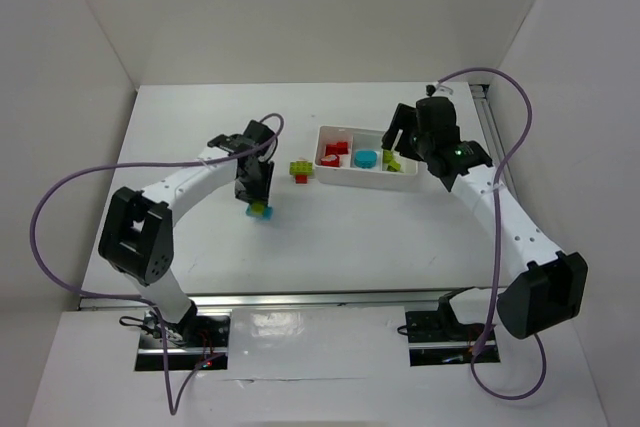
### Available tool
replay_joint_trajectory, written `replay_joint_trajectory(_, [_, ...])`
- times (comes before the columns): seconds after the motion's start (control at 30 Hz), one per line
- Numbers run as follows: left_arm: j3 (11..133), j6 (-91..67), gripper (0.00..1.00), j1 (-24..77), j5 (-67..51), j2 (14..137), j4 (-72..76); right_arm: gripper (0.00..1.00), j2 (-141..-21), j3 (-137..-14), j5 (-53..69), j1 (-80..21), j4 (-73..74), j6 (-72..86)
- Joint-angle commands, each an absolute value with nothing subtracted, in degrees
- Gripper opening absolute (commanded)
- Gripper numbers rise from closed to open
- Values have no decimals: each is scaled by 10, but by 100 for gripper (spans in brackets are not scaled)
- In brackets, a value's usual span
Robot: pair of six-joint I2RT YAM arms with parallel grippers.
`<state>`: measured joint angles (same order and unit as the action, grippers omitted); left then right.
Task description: Sort the legos into containers by color
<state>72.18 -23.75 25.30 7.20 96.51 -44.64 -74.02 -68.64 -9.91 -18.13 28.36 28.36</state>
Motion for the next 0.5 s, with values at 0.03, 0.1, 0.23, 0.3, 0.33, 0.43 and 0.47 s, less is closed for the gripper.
replay_joint_trajectory(0.03, [850,-205,0,236,-90,903,-465,77,-750,-735,27,-175,265,232])
replay_joint_trajectory(0.1, [874,-205,0,222,-160,897,-445,77,-750,-735,128,-175,253,208])
replay_joint_trajectory(0.23, [923,-240,0,221,-204,921,-390,77,-761,-741,260,-191,222,208])
replay_joint_trajectory(0.3, [930,-260,0,221,-214,935,-371,77,-761,-741,279,-206,207,220])
replay_joint_trajectory(0.33, [939,-277,0,221,-221,942,-360,77,-768,-741,279,-213,202,220])
replay_joint_trajectory(0.43, [951,-295,0,221,-215,956,-339,77,-775,-736,286,-238,176,239])
replay_joint_trajectory(0.47, [951,-295,0,221,-215,956,-339,76,-780,-736,286,-243,168,248])
